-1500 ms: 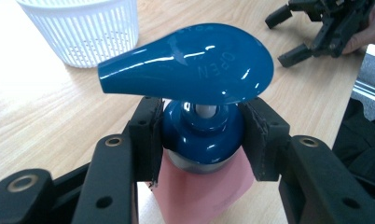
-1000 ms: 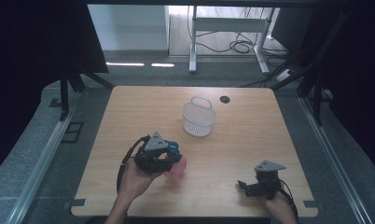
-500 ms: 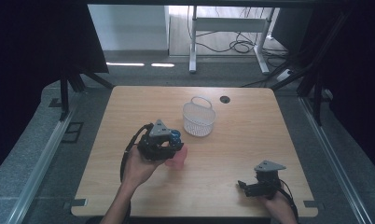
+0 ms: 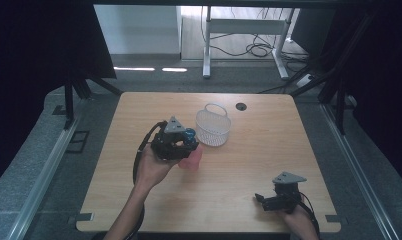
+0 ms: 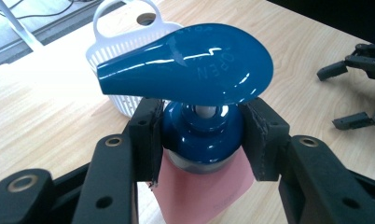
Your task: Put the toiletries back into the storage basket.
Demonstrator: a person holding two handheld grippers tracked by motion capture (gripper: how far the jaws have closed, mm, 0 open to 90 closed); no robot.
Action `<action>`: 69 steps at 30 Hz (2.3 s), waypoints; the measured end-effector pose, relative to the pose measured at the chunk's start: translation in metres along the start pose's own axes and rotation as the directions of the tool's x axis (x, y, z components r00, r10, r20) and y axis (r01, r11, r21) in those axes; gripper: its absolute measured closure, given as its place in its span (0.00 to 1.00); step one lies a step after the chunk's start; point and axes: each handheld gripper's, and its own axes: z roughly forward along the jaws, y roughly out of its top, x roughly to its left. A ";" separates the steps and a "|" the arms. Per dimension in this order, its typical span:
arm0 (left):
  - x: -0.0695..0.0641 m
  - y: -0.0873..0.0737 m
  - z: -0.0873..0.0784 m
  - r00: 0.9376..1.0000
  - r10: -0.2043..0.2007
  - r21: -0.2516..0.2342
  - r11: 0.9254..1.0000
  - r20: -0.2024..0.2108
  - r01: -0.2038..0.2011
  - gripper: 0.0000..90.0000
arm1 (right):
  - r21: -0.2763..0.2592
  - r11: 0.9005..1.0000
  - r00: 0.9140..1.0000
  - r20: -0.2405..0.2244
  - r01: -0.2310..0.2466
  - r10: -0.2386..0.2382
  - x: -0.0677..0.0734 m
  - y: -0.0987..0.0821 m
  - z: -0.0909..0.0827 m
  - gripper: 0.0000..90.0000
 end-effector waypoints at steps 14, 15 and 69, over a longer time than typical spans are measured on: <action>0.007 0.029 0.009 1.000 0.006 -0.011 1.000 -0.012 -0.007 0.59 | 0.000 1.000 1.000 -0.001 0.000 0.000 0.000 0.000 0.000 0.00; 0.007 0.031 0.010 1.000 0.008 -0.010 1.000 -0.012 -0.008 0.59 | 0.000 1.000 1.000 -0.001 0.000 0.000 0.000 0.000 0.000 0.00; 0.024 0.114 0.086 0.992 -0.015 -0.038 0.999 -0.125 0.010 0.59 | -0.001 1.000 1.000 -0.012 0.008 -0.008 0.001 0.001 0.001 0.00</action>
